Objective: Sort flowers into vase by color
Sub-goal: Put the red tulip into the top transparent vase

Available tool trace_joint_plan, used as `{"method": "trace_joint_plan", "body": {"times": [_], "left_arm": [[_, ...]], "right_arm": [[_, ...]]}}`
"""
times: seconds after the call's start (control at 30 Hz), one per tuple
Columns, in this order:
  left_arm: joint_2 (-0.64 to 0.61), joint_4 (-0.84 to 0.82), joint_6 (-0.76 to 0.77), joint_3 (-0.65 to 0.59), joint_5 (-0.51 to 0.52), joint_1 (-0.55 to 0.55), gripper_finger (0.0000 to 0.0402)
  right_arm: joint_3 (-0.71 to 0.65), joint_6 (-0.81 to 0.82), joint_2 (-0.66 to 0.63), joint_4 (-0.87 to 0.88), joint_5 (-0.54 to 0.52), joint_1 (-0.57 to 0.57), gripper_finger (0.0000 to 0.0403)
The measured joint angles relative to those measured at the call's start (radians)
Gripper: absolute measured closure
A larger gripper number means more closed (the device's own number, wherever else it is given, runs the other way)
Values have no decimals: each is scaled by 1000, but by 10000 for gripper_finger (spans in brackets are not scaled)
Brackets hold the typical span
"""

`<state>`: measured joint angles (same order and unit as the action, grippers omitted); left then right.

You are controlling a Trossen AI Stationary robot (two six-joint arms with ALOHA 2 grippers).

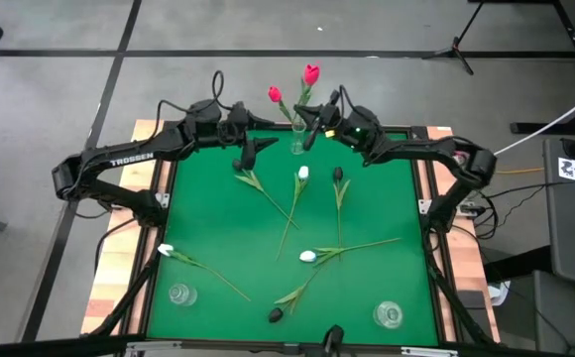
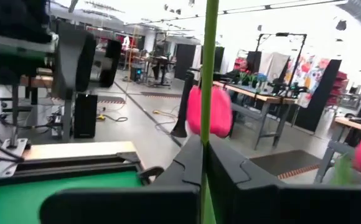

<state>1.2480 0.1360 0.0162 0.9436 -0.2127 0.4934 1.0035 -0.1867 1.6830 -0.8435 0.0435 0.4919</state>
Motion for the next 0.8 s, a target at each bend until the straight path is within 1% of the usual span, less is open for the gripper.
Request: {"method": "trace_joint_plan", "body": {"times": [0.17, 0.23, 0.33, 0.47, 0.57, 0.63, 0.8], "left_arm": [[0, -6, -5, 0, 0, 0, 158], [0, -24, -5, 0, 0, 0, 158], [0, -50, -6, 0, 0, 0, 157], [0, -48, -14, 0, -1, 0, 157], [0, -42, -27, 0, -1, 0, 157], [0, -42, -36, 0, 0, 0, 157], [0, -43, -44, 0, 0, 0, 157]], "right_arm": [[0, -11, 25, -45, 1, 4, 393], [-10, -20, 19, -57, 24, 19, 392], [-67, 19, 0, -114, 54, 59, 392], [-195, 132, -5, -308, 52, 108, 391], [-253, 190, -5, -388, 46, 127, 391], [-261, 205, -5, -389, 46, 127, 391], [-230, 184, -5, -383, 60, 123, 391]]}}
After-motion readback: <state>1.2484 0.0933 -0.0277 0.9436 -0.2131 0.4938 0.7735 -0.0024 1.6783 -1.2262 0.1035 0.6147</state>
